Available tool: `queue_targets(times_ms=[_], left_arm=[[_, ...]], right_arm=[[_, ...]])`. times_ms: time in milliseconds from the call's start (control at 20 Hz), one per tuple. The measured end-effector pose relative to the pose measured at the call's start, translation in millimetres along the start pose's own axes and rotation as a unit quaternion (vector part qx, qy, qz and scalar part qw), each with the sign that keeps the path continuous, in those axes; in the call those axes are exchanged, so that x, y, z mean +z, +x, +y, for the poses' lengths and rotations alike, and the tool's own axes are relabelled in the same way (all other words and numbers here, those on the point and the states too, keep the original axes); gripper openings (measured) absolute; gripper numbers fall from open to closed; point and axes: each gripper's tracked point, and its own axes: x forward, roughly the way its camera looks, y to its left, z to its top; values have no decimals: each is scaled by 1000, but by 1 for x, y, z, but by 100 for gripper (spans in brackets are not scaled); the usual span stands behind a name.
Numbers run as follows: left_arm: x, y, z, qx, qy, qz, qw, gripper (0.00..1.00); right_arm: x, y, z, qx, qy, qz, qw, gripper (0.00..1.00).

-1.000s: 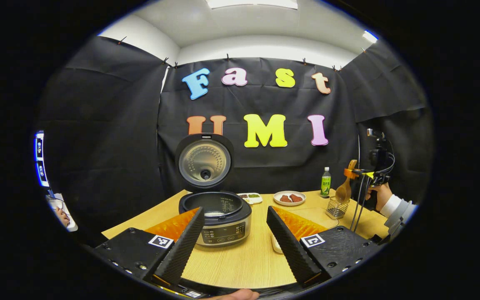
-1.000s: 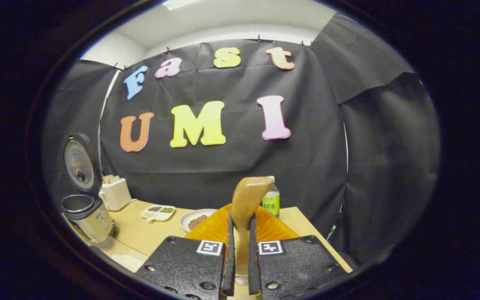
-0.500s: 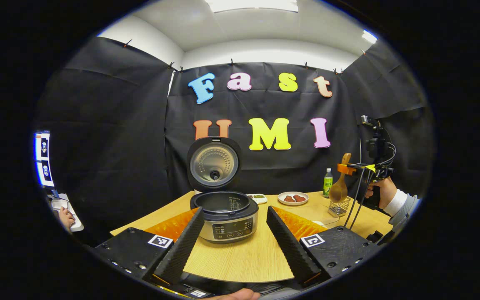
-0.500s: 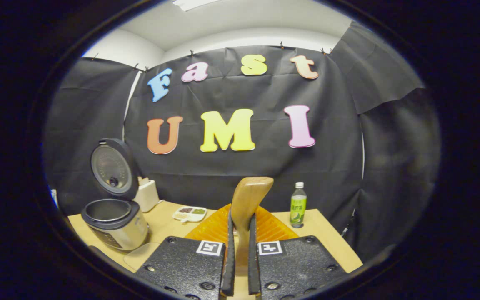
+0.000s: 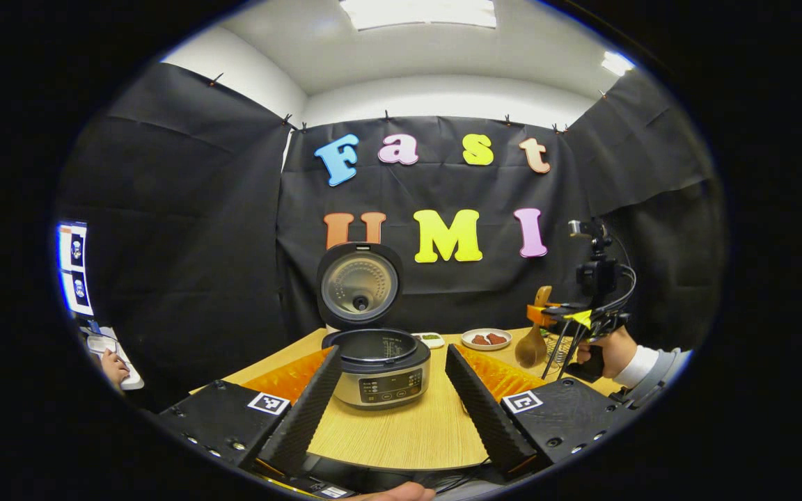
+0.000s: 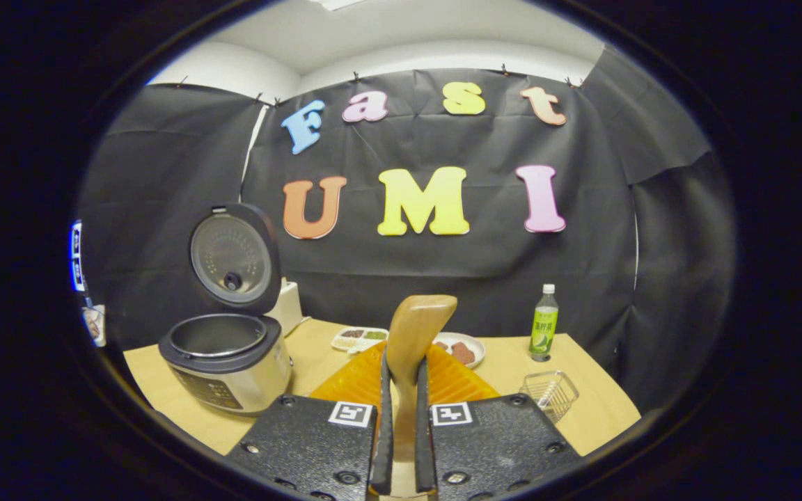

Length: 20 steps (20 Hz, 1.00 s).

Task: Close the left gripper, press the button to open the rice cooker; take a wooden spoon from the chopstick holder with the right hand, scoop a spoonful of rice and pour it into the rice cooker, then put the wooden spoon back into the chopstick holder.

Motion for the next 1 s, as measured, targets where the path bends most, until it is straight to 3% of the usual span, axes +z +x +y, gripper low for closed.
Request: queue_targets(times_ms=[350, 550, 1000], left_arm=[[-4, 6, 3, 3, -2, 4, 1000, 96], [-14, 8, 2, -3, -7, 16, 1000, 96], [-11, 5, 9, -2, -19, 11, 1000, 97]], right_arm=[[-44, 19, -14, -71, -12, 18, 997, 16], [-57, 17, 9, -55, -18, 16, 998, 16], [-71, 21, 54, -3, 73, 49, 996, 16]])
